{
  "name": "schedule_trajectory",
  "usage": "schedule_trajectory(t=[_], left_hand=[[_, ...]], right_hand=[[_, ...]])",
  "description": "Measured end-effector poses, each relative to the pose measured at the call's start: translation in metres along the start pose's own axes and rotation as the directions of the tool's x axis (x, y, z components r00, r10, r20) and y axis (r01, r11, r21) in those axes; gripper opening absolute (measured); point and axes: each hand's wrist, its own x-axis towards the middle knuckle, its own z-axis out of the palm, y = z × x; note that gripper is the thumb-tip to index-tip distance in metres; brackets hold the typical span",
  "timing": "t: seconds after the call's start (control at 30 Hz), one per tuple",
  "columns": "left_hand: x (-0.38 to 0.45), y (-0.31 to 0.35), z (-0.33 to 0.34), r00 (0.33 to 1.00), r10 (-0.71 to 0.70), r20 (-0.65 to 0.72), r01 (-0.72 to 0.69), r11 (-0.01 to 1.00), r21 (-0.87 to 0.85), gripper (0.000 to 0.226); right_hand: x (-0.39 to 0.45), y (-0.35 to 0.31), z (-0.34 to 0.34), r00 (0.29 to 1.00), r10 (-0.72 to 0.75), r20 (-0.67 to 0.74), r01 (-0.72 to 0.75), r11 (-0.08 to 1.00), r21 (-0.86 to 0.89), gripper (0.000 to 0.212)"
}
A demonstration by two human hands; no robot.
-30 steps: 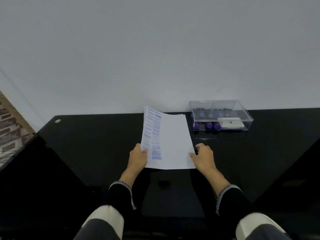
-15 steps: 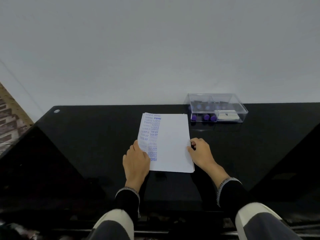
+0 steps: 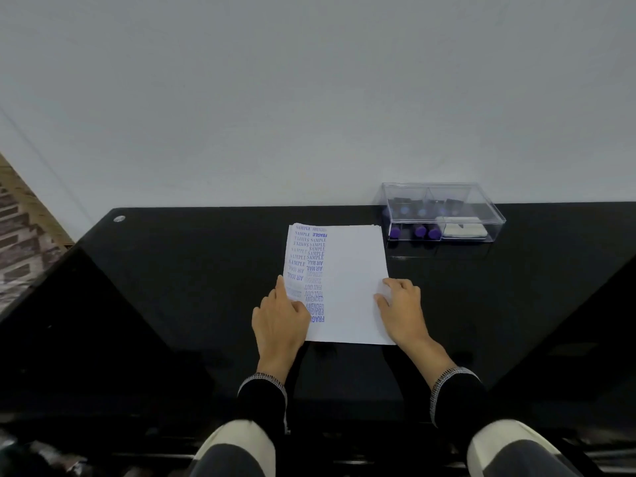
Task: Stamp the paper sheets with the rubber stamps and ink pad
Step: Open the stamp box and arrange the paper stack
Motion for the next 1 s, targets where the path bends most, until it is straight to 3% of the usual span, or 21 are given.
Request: schedule_trajectory(t=[0.3, 0.6, 0.73, 0.8, 0.9, 1.0], left_hand=[[-0.009, -0.001, -0.005, 0.999, 0.030, -0.018, -0.030, 0.999, -0.024, 0.048], [-0.037, -0.001, -0.018, 0.999, -0.043, 0.006, 0.042, 0.990, 0.137, 0.042], [-0.037, 0.011, -0.026, 0.994, -0.105, -0.014, 0.104, 0.946, 0.306, 0.055], [-0.032, 0.027, -0.029, 0.998, -0.062, -0.015, 0.063, 0.949, 0.310, 0.060], [-0.025, 0.063, -0.027, 0.991, 0.033, 0.132, -0.075, 0.941, 0.330, 0.049], [-0.019, 0.098, -0.021, 0.923, -0.031, 0.385, -0.191, 0.829, 0.525, 0.039]], right_hand=[[-0.010, -0.009, -0.002, 0.998, 0.045, 0.031, -0.046, 0.999, 0.002, 0.051], [-0.025, -0.005, 0.001, 0.999, 0.015, 0.029, -0.017, 0.998, 0.052, 0.051], [-0.030, 0.000, -0.001, 1.000, -0.008, 0.021, 0.007, 0.997, 0.075, 0.046], [-0.028, 0.003, -0.006, 1.000, -0.022, -0.006, 0.023, 0.995, 0.099, 0.040], [-0.020, 0.011, -0.019, 0.998, 0.005, -0.069, 0.003, 0.994, 0.109, 0.038], [-0.006, 0.026, -0.036, 0.993, 0.023, -0.119, -0.011, 0.995, 0.100, 0.038]])
